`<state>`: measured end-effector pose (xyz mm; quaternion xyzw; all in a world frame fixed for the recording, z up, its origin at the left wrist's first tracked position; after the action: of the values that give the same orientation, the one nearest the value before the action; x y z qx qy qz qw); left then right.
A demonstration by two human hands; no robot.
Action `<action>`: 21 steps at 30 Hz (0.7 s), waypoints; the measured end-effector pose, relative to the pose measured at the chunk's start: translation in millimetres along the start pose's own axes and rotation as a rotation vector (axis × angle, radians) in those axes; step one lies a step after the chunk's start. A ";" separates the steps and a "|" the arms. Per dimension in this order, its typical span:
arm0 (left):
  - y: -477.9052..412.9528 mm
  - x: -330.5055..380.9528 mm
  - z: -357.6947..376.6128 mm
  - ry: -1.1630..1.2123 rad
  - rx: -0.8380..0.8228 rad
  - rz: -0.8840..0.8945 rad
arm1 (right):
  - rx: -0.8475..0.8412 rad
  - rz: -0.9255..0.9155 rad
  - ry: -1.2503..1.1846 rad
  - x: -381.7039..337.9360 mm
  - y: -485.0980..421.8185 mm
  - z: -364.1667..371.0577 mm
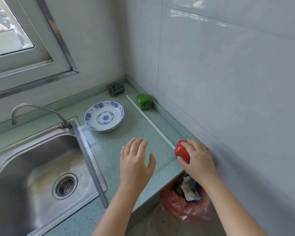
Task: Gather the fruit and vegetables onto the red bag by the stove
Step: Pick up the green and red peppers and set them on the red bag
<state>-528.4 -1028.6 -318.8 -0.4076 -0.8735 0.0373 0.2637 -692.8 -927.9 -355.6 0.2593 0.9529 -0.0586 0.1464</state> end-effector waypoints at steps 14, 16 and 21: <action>-31.3 -23.5 47.2 0.048 -0.087 -0.076 | -0.102 -0.029 -0.003 26.5 -32.7 44.9; -34.1 -27.2 50.9 0.046 -0.096 -0.083 | -0.105 -0.033 -0.015 27.9 -37.4 46.6; -46.0 -35.5 58.0 0.048 -0.102 -0.100 | -0.118 -0.043 -0.038 31.4 -46.2 45.9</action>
<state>-570.0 -1076.5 -370.9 -0.3770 -0.8870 -0.0305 0.2650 -730.9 -961.2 -407.3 0.2287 0.9570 -0.0101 0.1780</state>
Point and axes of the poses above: each hand's wrist, its own y-axis away from the middle knuckle, its own z-axis out of the palm, x = y × z, the point moved 9 cm from there along -y, towards the middle knuckle, and after that the axes turned 12 degrees about -x, right-handed, at the moved point
